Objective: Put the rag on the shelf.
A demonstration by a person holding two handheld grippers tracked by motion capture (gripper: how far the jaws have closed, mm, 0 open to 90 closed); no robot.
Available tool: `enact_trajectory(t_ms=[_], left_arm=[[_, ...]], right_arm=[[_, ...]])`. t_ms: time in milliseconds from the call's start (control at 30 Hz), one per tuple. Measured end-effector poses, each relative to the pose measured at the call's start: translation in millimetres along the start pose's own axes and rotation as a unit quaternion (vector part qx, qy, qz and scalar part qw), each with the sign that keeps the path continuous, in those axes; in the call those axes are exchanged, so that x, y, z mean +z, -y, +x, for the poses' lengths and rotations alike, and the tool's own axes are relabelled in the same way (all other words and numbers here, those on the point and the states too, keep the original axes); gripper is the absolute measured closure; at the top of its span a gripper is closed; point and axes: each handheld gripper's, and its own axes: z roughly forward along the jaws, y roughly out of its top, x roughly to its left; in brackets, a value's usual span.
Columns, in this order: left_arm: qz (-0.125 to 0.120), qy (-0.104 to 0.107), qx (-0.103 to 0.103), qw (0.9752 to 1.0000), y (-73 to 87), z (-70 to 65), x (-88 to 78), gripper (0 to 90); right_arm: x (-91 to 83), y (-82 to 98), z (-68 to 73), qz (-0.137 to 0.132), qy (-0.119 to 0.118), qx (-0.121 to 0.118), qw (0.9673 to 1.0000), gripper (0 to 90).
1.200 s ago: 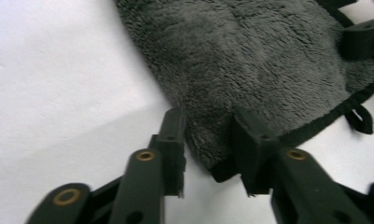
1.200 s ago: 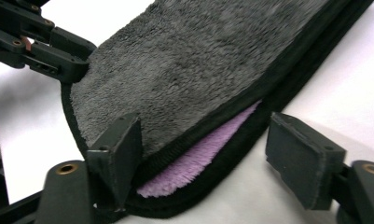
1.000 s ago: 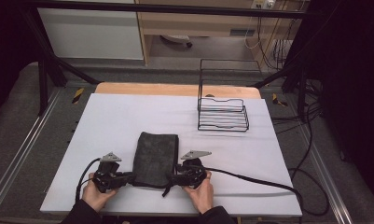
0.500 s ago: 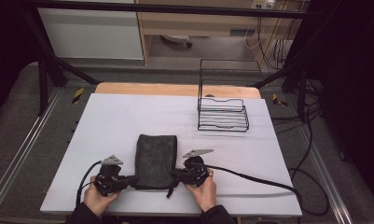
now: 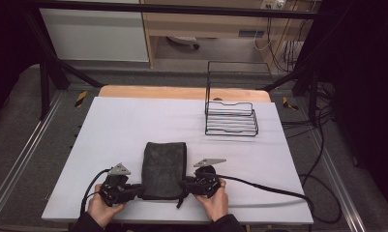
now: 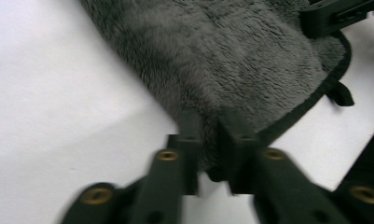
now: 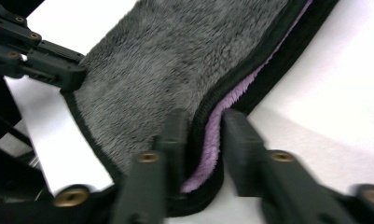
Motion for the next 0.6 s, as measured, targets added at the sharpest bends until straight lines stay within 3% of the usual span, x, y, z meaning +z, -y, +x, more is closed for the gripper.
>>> enact_trajectory(t_ms=[100,200,300,433,600], left_arm=[[-0.026,-0.014,0.003,0.9996,-5.5,6.6,-6.9,51.7],[-0.049,-0.039,0.008,0.998,-15.7,15.3,-15.2,39.2],[-0.061,-0.047,0.014,0.9969,-25.1,21.9,-17.3,30.1],[-0.053,-0.061,0.029,0.9963,-36.9,26.7,-10.9,23.8],[-0.04,-0.071,0.023,0.9964,-52.1,32.3,3.9,18.5]], right_arm=[[-3.9,-1.1,-4.4,-0.016,0.0,-0.016,0.9997,51.6],[-9.4,-4.4,-9.9,-0.038,-0.003,-0.032,0.9988,39.9],[-14.0,-9.0,-14.1,-0.047,-0.001,-0.052,0.9975,27.1],[-19.0,-15.7,-18.3,-0.054,-0.001,-0.076,0.9956,15.1],[-22.3,-20.5,-22.4,-0.049,0.005,-0.086,0.9951,5.9]])
